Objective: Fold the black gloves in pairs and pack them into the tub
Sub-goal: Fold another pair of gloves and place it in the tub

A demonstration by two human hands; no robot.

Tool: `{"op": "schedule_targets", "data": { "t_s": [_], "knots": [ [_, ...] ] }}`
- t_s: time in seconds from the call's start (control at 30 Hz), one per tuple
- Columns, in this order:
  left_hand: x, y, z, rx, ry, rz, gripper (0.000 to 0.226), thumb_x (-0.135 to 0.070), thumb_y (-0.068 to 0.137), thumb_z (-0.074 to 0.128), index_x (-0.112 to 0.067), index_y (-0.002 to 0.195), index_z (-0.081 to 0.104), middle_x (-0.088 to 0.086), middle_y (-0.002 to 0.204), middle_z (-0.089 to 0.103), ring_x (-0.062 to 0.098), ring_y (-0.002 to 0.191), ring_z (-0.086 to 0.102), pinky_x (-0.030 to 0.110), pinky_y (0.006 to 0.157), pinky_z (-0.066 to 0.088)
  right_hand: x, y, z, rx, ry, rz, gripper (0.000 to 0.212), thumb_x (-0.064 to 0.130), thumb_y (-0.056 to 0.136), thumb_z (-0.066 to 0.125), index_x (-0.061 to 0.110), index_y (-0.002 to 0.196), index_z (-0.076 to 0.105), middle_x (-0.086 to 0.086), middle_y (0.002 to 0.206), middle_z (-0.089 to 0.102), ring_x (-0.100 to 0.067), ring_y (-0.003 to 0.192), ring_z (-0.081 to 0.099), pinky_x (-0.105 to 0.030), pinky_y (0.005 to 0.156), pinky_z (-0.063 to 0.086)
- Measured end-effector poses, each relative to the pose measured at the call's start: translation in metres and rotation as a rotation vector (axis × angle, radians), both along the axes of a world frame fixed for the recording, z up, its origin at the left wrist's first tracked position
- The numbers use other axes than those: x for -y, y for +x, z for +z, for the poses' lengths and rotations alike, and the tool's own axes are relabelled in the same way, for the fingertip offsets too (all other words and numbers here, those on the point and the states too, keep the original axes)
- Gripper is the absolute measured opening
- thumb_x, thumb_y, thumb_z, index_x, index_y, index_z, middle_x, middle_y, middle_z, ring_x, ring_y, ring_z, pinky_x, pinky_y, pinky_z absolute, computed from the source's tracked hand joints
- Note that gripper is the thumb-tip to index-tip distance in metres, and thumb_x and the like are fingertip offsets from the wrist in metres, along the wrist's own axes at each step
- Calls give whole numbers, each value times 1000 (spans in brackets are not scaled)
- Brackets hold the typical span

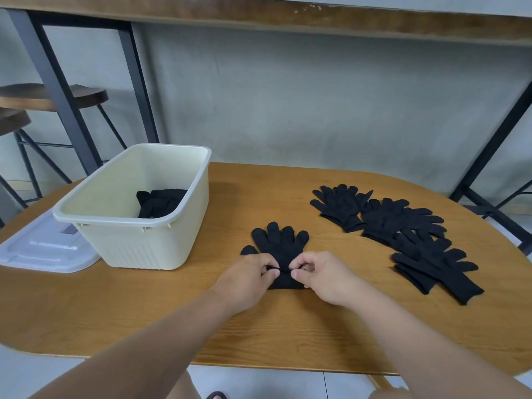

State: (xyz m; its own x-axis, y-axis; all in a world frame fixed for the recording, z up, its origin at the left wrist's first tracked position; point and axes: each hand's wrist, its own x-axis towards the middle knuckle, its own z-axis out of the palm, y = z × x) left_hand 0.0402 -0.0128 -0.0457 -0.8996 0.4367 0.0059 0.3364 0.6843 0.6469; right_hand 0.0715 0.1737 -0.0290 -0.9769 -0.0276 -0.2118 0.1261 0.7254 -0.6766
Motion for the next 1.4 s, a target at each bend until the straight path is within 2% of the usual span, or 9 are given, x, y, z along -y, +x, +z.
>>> {"op": "schedule_targets", "data": {
  "t_s": [0.1,0.23,0.5,0.73,0.87,0.97,1.13,1.3,1.4],
  "knots": [
    [-5,-2,2,24,-23,41,9,-29,97,53,-26,96,62,-10,76,54,5,62,50,19,55,41,4,-4,-3,-10,-1,-74,5,35,92,65,32,92,61,6,89,66,-16,85,67,-30,74,53],
    [-8,-3,3,-22,-86,84,11,-26,96,54,-22,93,64,-8,99,50,6,79,54,16,61,40,10,-6,-4,-62,23,-116,9,34,91,67,30,85,61,7,80,63,-12,70,60,-27,63,49],
    [-3,-2,7,-29,2,94,10,-30,98,50,-27,95,58,-7,77,61,8,62,53,23,54,43,11,-6,-1,-156,-15,-106,7,31,94,63,33,88,61,3,76,64,-11,67,56,-33,69,54],
    [-5,-10,4,11,-79,113,15,-28,102,40,-23,96,53,1,81,62,12,65,52,27,59,44,16,-11,-3,-137,-24,-116,11,30,97,58,32,86,59,0,75,66,-25,79,68,-39,73,57],
    [-2,-12,5,89,8,112,16,-42,96,50,-27,102,55,-3,72,63,8,64,55,24,61,45,16,-13,-4,-129,-16,-135,11,30,97,58,31,86,59,2,74,65,-23,75,67,-36,68,55],
    [1,-12,4,114,20,114,17,-35,92,60,-29,107,55,-6,72,65,7,68,57,25,67,48,16,-15,-4,-123,-61,-160,9,35,95,60,29,89,61,5,70,65,-10,61,60,-26,57,47],
    [1,-17,0,169,109,180,11,-30,93,59,-28,103,55,-3,77,63,9,65,56,22,61,43,16,-11,0,-28,-164,-165,18,40,91,66,31,106,62,5,69,68,-1,55,56,-19,56,39],
    [-4,-16,-1,156,145,232,10,-26,94,58,-26,98,49,-1,77,61,12,64,56,26,59,48,18,-15,-5,-34,-131,-222,14,33,93,65,27,105,60,2,71,66,-5,58,56,-20,54,40],
    [-7,-15,-3,68,0,214,11,-28,95,55,-25,92,45,1,79,60,16,65,56,34,63,51,22,-17,-12,-66,-22,-243,12,31,92,64,28,97,53,1,80,66,-12,65,58,-25,58,46]
  ]
}}
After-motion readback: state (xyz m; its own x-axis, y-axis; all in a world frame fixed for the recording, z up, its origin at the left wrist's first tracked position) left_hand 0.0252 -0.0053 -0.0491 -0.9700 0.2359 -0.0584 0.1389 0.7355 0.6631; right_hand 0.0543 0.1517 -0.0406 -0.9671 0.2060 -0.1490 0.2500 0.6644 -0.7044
